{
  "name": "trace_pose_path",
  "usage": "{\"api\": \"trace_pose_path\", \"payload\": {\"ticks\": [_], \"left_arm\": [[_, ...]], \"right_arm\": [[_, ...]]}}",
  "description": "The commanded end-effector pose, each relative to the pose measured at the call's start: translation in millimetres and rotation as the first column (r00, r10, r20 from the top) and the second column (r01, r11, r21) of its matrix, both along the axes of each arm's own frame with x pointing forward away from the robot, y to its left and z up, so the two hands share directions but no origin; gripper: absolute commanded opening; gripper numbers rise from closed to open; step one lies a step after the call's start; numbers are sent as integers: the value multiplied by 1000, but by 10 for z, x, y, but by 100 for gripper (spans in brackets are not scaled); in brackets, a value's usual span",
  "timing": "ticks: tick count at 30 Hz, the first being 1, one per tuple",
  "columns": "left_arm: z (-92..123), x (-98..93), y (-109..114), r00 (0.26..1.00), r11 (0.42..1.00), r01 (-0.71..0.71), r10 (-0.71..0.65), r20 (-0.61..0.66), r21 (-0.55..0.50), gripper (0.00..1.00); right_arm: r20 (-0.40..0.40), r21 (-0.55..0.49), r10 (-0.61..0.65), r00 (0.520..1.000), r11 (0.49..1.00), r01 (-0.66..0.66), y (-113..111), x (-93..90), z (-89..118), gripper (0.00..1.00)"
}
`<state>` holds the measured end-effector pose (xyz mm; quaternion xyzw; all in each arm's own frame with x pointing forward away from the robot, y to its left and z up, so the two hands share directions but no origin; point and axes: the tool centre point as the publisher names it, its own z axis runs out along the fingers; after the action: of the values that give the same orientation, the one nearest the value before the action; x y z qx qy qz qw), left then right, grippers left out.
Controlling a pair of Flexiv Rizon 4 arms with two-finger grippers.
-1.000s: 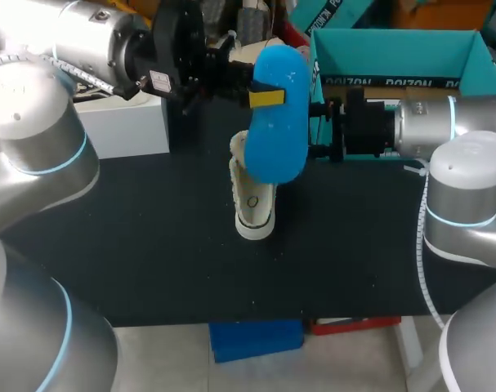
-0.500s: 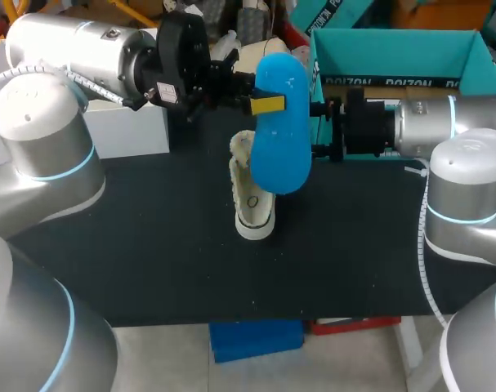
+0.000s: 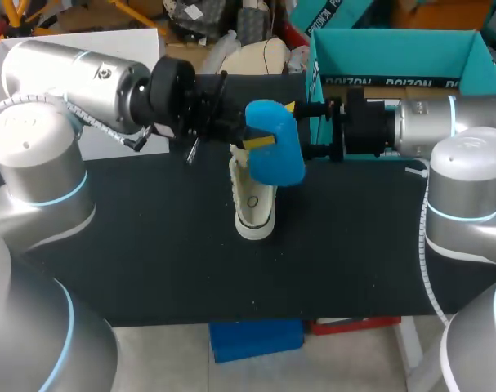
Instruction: Take the shoe out of the shoebox, open the shoe tongue, remove and reinsert the insole, then place the shoe into the shoebox
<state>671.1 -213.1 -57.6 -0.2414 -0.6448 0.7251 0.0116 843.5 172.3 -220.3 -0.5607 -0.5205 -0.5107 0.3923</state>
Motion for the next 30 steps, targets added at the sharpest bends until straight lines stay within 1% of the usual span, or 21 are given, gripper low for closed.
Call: {"api": "trace_pose_path", "payload": {"ticks": [1, 3, 5, 23, 25, 26, 27, 28, 29, 30], "left_arm": [[-272, -191, 130, 961, 987, -160, 157, 227, -5, 0], [-365, -228, 155, 942, 980, -200, 188, 279, 17, 0], [-426, -273, 174, 942, 978, -203, 185, 281, 38, 0], [-426, -273, 174, 942, 978, -203, 185, 281, 38, 0], [-494, -359, 207, 906, 979, -204, 199, 373, -26, 0], [-539, -394, 230, 874, 977, -203, 209, 439, -62, 0], [-605, -414, 258, 856, 977, -197, 214, 470, -87, 0], [-668, -393, 285, 845, 974, -197, 226, 484, -112, 0], [-724, -377, 307, 813, 971, -194, 239, 531, -140, 0], [-795, -371, 340, 814, 970, -184, 242, 529, -161, 0]], "right_arm": [[1, 1, -4, 1000, 1000, 4, 19, -1, -9, 100], [1, 1, -4, 1000, 1000, 4, 19, -1, -9, 100], [1, 1, -4, 1000, 1000, 4, 19, -1, -9, 100], [1, 1, -4, 1000, 1000, 4, 19, -1, -9, 100], [1, 1, -4, 1000, 1000, 4, 19, -1, -9, 100], [1, 1, -4, 1000, 1000, 4, 19, -1, -9, 100], [1, 1, -4, 1000, 1000, 4, 19, -1, -9, 100], [1, 1, -4, 1000, 1000, 4, 19, -1, -9, 100], [1, 1, -4, 1000, 1000, 4, 19, -1, -9, 100], [1, 1, -4, 1000, 1000, 4, 19, -1, -9, 100]]}}
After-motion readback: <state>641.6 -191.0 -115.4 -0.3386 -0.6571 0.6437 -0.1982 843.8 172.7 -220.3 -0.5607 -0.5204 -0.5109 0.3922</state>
